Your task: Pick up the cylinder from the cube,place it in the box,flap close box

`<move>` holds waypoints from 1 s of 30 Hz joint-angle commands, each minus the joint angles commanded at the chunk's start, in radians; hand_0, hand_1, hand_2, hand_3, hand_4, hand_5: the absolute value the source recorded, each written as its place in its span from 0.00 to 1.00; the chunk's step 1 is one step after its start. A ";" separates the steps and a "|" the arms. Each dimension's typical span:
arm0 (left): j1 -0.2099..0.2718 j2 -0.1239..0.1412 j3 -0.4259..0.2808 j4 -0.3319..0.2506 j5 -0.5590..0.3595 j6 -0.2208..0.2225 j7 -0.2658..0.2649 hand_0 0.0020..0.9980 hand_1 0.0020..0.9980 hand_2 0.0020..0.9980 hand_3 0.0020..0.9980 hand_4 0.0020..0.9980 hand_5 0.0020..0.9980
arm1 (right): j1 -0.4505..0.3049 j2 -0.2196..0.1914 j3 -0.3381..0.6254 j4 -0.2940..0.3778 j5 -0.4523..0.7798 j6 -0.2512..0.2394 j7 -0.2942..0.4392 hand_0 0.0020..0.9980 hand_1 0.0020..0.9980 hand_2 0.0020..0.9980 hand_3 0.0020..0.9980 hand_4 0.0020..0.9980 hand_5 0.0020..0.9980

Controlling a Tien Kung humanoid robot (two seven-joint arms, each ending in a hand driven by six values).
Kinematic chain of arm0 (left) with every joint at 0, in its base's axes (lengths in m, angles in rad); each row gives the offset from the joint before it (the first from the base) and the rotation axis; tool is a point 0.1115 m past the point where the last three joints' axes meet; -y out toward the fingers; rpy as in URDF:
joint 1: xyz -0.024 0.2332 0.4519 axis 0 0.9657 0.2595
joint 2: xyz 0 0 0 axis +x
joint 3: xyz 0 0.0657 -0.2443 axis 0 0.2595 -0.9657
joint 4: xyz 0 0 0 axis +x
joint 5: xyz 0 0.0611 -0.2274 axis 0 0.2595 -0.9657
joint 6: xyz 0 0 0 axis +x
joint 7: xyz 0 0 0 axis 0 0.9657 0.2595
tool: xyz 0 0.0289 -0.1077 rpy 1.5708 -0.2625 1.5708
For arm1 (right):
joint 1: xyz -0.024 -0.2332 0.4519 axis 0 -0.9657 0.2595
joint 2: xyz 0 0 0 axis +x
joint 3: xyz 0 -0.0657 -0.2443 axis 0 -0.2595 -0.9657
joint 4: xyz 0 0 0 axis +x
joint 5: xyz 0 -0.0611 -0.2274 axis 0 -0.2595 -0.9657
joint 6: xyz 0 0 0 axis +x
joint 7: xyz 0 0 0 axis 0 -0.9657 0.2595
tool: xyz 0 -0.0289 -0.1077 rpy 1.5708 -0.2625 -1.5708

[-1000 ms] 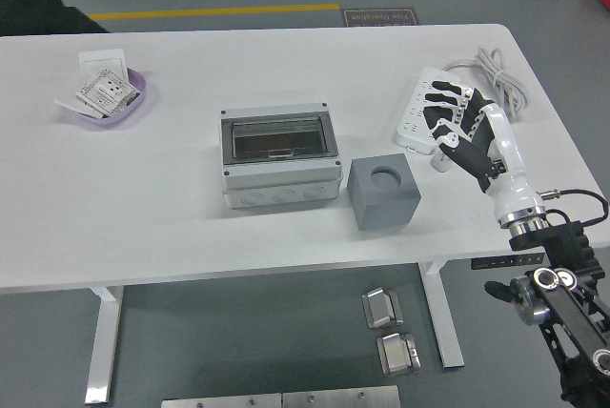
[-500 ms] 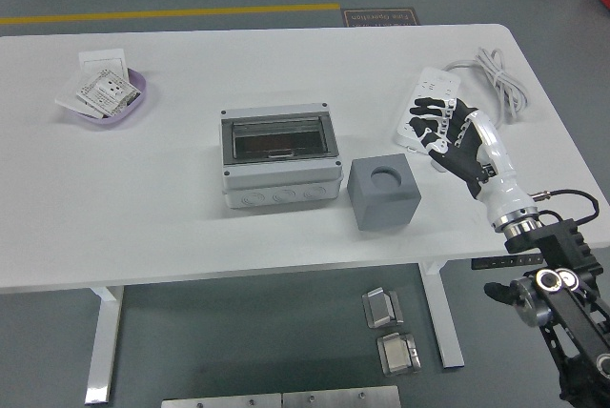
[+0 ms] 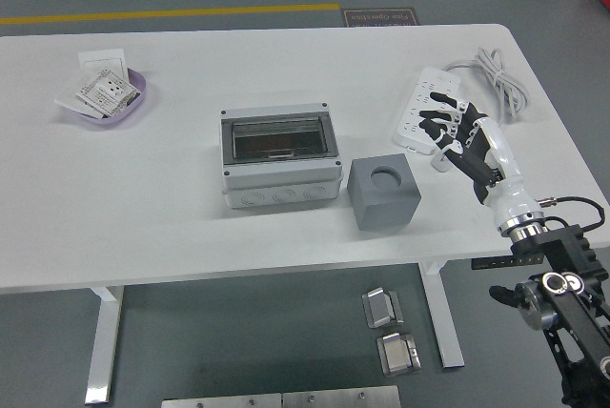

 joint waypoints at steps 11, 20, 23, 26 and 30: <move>-0.031 0.024 0.023 0.000 -0.023 0.010 0.000 0.73 0.76 0.73 0.84 0.87 0.52 | 0.004 -0.008 0.052 0.006 -0.027 -0.006 -0.001 0.72 0.63 0.66 0.78 1.00 0.56; -0.053 0.042 0.042 0.000 -0.033 0.015 -0.002 0.72 0.76 0.73 0.84 0.87 0.52 | 0.014 -0.024 0.085 0.003 -0.022 -0.009 0.003 0.72 0.63 0.65 0.77 1.00 0.56; -0.055 0.048 0.048 0.000 -0.029 0.016 -0.003 0.72 0.74 0.73 0.84 0.86 0.51 | 0.011 -0.027 0.099 0.002 -0.022 -0.005 0.002 0.73 0.63 0.65 0.77 1.00 0.57; -0.057 0.053 0.049 0.000 -0.010 0.015 -0.006 0.72 0.74 0.73 0.84 0.86 0.51 | 0.009 -0.027 0.113 0.002 -0.023 -0.002 0.002 0.73 0.63 0.65 0.77 1.00 0.57; -0.058 0.054 0.037 0.000 0.041 0.010 -0.014 0.72 0.73 0.72 0.84 0.85 0.50 | 0.011 -0.029 0.128 0.004 -0.031 0.001 0.001 0.73 0.63 0.65 0.77 1.00 0.58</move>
